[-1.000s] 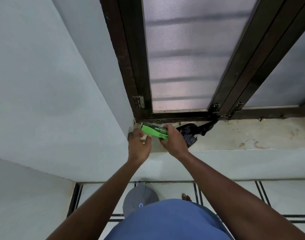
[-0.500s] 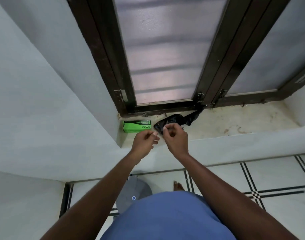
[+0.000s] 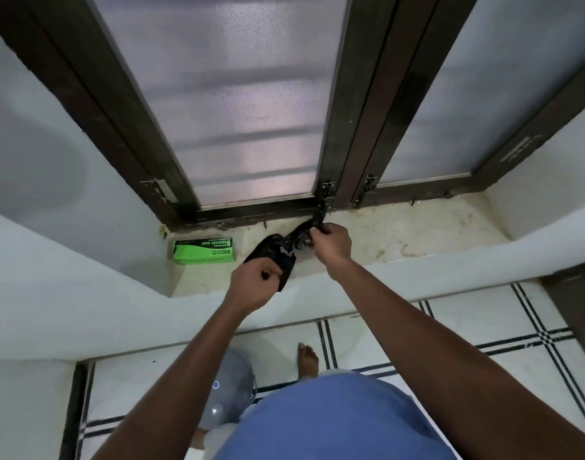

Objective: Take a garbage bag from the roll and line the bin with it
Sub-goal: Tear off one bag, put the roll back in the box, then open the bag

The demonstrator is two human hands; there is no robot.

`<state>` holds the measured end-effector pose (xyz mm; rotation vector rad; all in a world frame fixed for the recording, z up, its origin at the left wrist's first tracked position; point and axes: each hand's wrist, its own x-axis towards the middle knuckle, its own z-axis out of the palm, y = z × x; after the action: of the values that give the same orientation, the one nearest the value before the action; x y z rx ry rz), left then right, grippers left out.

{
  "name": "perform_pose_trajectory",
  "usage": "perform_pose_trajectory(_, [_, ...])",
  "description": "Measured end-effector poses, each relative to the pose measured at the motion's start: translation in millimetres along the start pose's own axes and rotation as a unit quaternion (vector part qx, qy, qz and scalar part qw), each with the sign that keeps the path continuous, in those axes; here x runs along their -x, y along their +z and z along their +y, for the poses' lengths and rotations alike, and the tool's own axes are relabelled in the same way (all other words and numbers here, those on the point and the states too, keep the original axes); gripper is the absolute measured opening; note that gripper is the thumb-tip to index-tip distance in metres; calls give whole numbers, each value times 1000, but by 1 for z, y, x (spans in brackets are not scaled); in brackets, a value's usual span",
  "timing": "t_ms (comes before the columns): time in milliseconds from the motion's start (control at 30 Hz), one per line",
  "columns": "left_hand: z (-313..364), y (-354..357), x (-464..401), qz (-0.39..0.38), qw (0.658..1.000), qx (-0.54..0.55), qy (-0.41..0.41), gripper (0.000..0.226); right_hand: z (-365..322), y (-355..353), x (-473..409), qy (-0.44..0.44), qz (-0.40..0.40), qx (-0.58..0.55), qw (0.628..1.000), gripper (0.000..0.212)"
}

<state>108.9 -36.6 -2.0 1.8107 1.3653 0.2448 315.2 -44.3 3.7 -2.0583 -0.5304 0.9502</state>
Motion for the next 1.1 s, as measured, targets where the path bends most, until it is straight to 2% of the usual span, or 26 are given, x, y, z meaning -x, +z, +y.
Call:
perform_pose_trajectory(67, [2,1,11,64,987,144,-41,22,-4,-4,12,-125,-16,77,989,16])
perform_pose_trajectory(133, [16,-9,26,124,948,283,-77,6,-7,-8,41,-212,-86,85,970,9])
perform_pose_trajectory(200, [32,-32,42,121,913,375,-105,36,-7,-7,74,-265,-159,96,946,4])
perform_pose_trajectory(233, [35,-45,53,104,913,382,-102,46,-5,-6,90,-278,-179,97,939,9])
perform_pose_trajectory(267, [35,-56,63,84,919,373,-94,47,-3,-5,105,-286,-188,95,935,15])
perform_pose_trajectory(367, [21,-82,99,66,939,335,-32,20,-4,0,145,-273,-212,45,937,29])
perform_pose_trajectory(433, [11,-95,121,66,919,387,-32,23,-3,5,166,-254,-205,5,945,37])
perform_pose_trajectory(533, [3,-118,155,60,874,478,-60,22,4,15,200,-261,-205,19,943,44])
perform_pose_trajectory(567, [-3,-126,166,56,860,504,-59,18,6,19,214,-256,-227,38,939,59])
perform_pose_trajectory(633, [-7,-142,185,43,818,572,-47,23,13,26,237,-221,-292,103,925,107])
perform_pose_trajectory(667, [-10,-153,198,44,785,617,-43,34,19,33,250,-217,-311,148,913,112])
perform_pose_trajectory(700, [-12,-162,209,47,753,655,-37,42,25,40,259,-218,-326,185,901,94])
perform_pose_trajectory(733, [-17,-170,217,62,734,676,-34,39,31,47,267,-217,-327,212,895,61])
perform_pose_trajectory(767, [-22,-177,225,77,729,680,-31,28,34,53,277,-210,-327,208,897,29])
perform_pose_trajectory(800, [-30,-184,237,91,748,657,-32,38,37,61,293,-190,-334,158,910,14])
perform_pose_trajectory(833, [-40,-187,248,95,785,611,-45,66,39,66,306,-151,-337,71,927,13])
perform_pose_trajectory(867, [-51,-188,258,87,827,552,-61,89,39,72,318,-98,-339,-28,935,19])
perform_pose_trajectory(900, [-61,-186,274,68,878,468,-75,103,37,75,332,-46,-344,-115,931,25])
perform_pose_trajectory(933, [-70,-183,291,15,918,389,-75,110,36,79,344,-7,-345,-178,922,30])
perform_pose_trajectory(967, [-78,-178,307,-53,941,326,-77,109,32,81,354,19,-346,-216,913,34])
perform_pose_trajectory(1000, [-90,-173,323,-103,946,295,-85,101,33,85,365,33,-341,-236,910,36])
perform_pose_trajectory(1033, [-97,-170,334,-120,946,289,-84,82,30,85,375,41,-335,-246,909,38])
perform_pose_trajectory(1100, [-108,-165,350,-76,938,327,-84,37,31,86,391,48,-326,-256,909,44])
